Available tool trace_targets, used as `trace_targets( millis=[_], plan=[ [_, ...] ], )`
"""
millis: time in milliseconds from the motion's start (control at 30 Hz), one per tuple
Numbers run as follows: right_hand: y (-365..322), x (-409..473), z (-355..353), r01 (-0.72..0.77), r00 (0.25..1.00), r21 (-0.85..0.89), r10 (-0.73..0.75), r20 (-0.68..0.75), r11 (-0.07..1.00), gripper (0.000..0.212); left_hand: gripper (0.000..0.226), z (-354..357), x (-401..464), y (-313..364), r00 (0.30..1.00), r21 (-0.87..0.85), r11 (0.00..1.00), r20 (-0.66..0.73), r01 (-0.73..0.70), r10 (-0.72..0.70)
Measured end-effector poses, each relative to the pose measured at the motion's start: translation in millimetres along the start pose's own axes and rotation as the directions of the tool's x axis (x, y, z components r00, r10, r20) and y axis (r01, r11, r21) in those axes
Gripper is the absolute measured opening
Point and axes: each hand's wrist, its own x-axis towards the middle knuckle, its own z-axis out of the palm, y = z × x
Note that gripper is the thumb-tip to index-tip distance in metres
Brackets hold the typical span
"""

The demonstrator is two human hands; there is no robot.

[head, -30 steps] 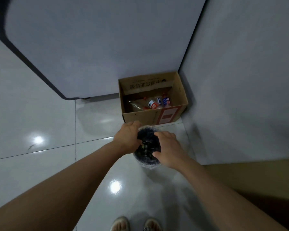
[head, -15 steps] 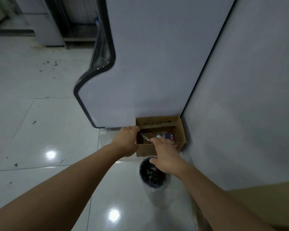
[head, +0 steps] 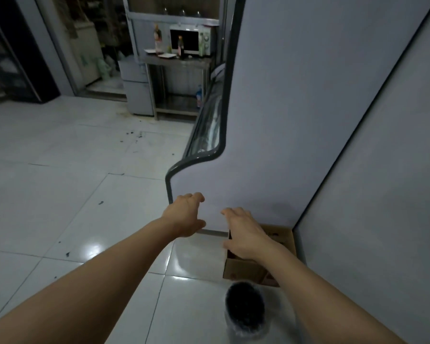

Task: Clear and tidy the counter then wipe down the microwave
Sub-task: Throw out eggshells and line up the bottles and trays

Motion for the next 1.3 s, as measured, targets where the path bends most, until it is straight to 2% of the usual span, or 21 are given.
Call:
trace_targets(
  millis=[267,600,800,1067,1300],
  plan=[
    [-98,40,-26,0.101,0.993,-0.077,-0.106,-0.059,0.992,0.074,0.063,-72,-8,-76,0.993,-0.022,0.999,-0.105,0.049,-0.051],
    [-236,125,-32,0.068,0.987,-0.073,-0.078,-0.14,0.995,0.081,0.065,-176,8,-224,0.987,0.01,0.999,-0.155,0.048,-0.045],
    [-310,179,-34,0.108,0.978,-0.07,-0.119,-0.17,0.992,0.084,0.067,-224,22,-301,0.984,0.025,0.998,-0.172,0.051,-0.046],
    [-359,271,-43,0.151,0.978,-0.086,-0.161,-0.134,0.985,0.081,0.066,-260,73,-375,0.98,0.012,0.995,-0.175,0.096,-0.092],
    [-383,390,-68,0.173,0.972,-0.075,-0.183,-0.148,0.982,0.082,0.065,-298,163,-418,0.971,0.015,0.992,-0.207,0.128,-0.122]
  ],
)
